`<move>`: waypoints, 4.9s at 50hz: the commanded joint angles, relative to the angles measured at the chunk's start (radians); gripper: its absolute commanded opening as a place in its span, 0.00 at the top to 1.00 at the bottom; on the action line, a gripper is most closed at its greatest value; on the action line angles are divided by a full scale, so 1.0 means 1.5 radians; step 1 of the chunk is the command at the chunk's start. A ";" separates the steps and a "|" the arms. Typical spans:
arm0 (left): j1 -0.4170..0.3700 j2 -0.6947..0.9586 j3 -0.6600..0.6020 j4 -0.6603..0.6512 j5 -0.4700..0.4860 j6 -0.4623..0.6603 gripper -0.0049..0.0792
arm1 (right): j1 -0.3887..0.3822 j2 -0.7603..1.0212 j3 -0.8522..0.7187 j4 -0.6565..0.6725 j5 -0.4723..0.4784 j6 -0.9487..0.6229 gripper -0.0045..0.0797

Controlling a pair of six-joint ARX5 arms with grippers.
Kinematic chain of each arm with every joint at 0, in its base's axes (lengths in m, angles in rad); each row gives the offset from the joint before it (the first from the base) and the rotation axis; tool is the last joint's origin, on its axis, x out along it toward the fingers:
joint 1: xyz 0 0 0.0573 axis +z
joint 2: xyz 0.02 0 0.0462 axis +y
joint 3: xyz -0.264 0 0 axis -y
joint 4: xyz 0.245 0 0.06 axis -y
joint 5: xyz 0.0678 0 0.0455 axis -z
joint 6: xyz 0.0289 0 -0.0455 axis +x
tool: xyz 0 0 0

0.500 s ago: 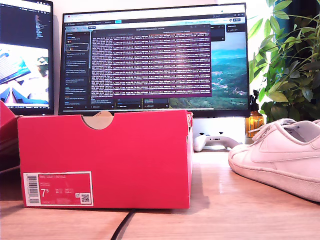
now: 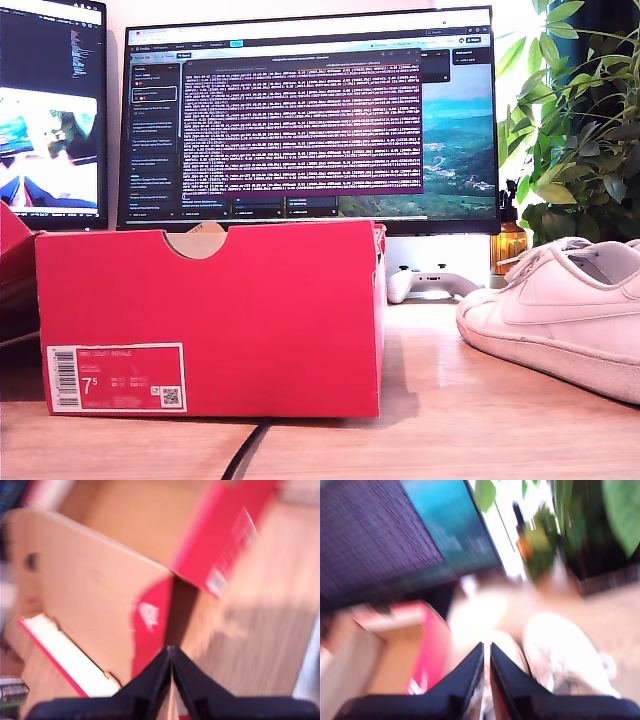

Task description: Pack the white shoes by picking the first shoe and placing it inside the red shoebox, left side, then picking and rotating the second shoe and placing it in the shoebox

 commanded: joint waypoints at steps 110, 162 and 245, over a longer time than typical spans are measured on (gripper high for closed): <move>-0.157 0.325 0.006 0.199 -0.128 0.045 0.96 | 0.205 0.522 0.231 -0.295 0.016 -0.180 0.96; -0.157 0.325 0.006 0.199 -0.126 0.045 0.96 | 0.476 0.529 0.484 -0.004 -0.014 0.348 0.96; -0.157 0.325 0.006 0.199 -0.128 0.045 0.96 | 0.557 0.787 0.484 0.063 0.115 0.404 0.88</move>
